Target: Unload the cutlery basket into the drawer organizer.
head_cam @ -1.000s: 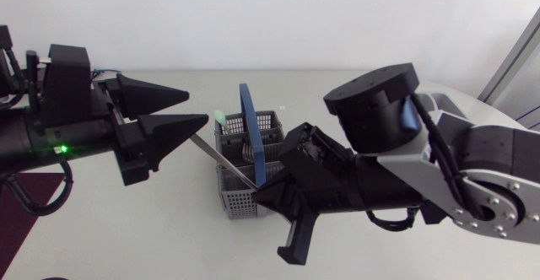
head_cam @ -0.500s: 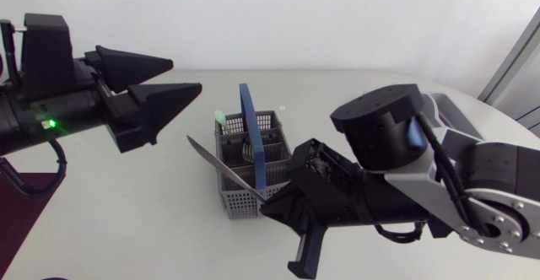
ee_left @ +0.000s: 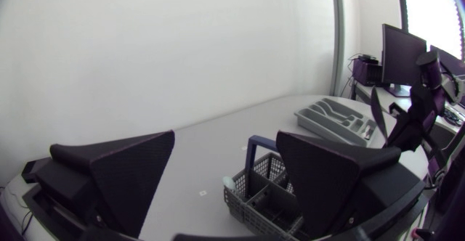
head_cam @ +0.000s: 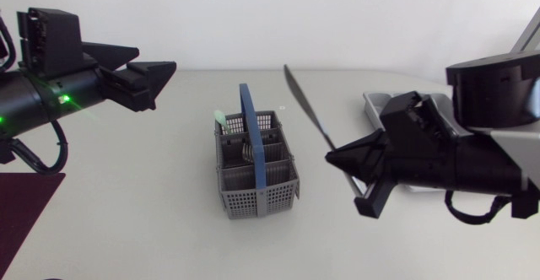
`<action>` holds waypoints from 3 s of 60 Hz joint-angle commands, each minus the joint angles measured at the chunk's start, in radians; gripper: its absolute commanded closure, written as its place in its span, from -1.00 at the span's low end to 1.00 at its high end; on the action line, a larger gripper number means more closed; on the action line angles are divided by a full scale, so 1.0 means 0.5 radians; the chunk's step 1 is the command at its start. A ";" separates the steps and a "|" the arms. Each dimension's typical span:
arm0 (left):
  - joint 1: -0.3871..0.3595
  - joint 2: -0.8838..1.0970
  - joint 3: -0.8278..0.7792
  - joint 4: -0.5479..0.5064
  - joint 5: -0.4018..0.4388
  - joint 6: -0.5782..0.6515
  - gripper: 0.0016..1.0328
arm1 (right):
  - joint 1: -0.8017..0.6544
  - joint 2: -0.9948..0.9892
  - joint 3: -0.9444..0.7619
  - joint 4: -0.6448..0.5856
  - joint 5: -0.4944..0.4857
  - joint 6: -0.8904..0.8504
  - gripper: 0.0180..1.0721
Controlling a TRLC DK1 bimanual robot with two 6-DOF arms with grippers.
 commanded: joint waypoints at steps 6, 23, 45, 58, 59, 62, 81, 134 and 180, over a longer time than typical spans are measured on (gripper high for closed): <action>0.000 0.126 0.006 0.021 -0.198 0.108 -0.89 | -0.455 -0.029 0.035 0.005 -0.064 -0.147 0.89; 0.003 0.298 -0.015 0.000 -0.364 0.184 -0.89 | -1.139 0.232 0.087 0.253 -0.107 -0.319 0.89; 0.012 0.350 -0.077 0.009 -0.425 0.273 -0.89 | -1.643 0.980 0.413 0.578 0.031 -0.414 0.89; 0.012 0.369 -0.098 0.015 -0.425 0.307 -0.89 | -1.765 1.395 0.719 0.658 0.215 -0.466 0.89; 0.012 0.369 -0.101 0.018 -0.425 0.307 -0.89 | -1.781 1.425 0.747 0.658 0.221 -0.466 0.89; 0.012 0.369 -0.101 0.021 -0.425 0.307 -0.89 | -1.811 1.526 0.848 0.643 0.239 -0.466 0.89; 0.028 0.384 -0.147 0.079 -0.425 0.350 -0.90 | -1.943 2.020 1.309 0.606 0.411 -0.494 0.89; -0.003 0.323 -0.200 0.076 -0.425 0.350 -0.90 | -1.983 2.570 1.717 0.327 0.736 -0.497 0.89; -0.021 0.332 -0.252 0.122 -0.520 0.433 -0.90 | -1.980 2.609 1.747 0.287 0.813 -0.503 0.04</action>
